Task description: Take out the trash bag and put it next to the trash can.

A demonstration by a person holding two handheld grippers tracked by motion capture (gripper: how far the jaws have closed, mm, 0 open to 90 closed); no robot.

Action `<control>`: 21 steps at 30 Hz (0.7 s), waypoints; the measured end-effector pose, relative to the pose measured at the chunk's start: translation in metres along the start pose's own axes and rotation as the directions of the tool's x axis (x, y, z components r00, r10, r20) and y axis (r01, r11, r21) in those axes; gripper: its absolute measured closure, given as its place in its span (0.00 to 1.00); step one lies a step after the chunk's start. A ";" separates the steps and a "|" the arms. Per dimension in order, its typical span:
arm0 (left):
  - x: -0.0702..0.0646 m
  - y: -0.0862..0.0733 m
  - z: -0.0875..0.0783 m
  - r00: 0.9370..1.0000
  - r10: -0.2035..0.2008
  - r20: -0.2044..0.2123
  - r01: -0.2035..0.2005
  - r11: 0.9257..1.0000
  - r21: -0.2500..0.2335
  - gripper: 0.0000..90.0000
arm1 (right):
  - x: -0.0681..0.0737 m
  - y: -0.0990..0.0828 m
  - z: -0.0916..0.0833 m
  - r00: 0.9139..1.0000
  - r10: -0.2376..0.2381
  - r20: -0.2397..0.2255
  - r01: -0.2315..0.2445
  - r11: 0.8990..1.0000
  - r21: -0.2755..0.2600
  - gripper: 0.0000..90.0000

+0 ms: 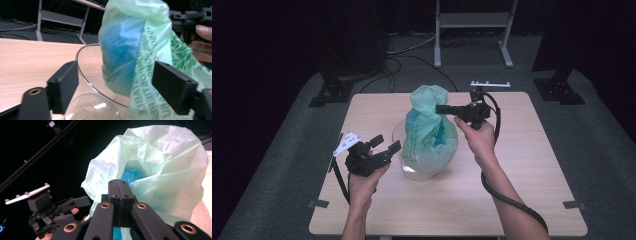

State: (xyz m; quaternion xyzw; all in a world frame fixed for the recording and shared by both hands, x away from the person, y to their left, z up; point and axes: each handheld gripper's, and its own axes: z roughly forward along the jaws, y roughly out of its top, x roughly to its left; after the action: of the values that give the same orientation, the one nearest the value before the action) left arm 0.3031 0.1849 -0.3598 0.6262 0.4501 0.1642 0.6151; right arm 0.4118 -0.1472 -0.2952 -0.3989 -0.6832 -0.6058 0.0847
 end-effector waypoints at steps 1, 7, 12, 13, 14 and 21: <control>0.001 0.000 -0.001 1.000 0.000 -0.004 0.000 1.000 -0.001 0.22 | 0.000 0.001 -0.002 1.000 0.003 -0.003 -0.003 1.000 -0.005 1.00; 0.006 -0.004 -0.002 1.000 -0.013 -0.002 0.013 1.000 0.000 0.19 | 0.004 0.008 -0.013 1.000 -0.004 -0.017 0.003 1.000 -0.028 1.00; 0.009 -0.006 -0.002 1.000 -0.008 -0.001 0.008 1.000 0.002 0.18 | 0.008 0.015 -0.021 1.000 -0.012 -0.028 0.011 0.999 -0.045 1.00; 0.009 -0.006 -0.002 1.000 -0.009 -0.006 0.009 1.000 0.001 0.16 | 0.008 0.017 -0.023 1.000 -0.013 -0.027 0.012 0.999 -0.046 1.00; 0.009 -0.005 -0.002 1.000 -0.010 -0.004 0.010 1.000 0.001 0.15 | 0.009 0.018 -0.025 1.000 -0.017 -0.026 0.015 0.999 -0.048 1.00; 0.007 -0.004 -0.005 1.000 0.001 -0.003 -0.001 1.000 -0.008 0.15 | 0.010 0.023 -0.034 1.000 -0.020 -0.021 0.019 0.998 -0.065 1.00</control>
State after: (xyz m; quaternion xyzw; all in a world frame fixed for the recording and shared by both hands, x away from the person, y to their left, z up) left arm 0.3016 0.1933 -0.3647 0.6237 0.4501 0.1669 0.6168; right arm 0.4076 -0.1748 -0.2627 -0.3883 -0.6660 -0.6328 0.0732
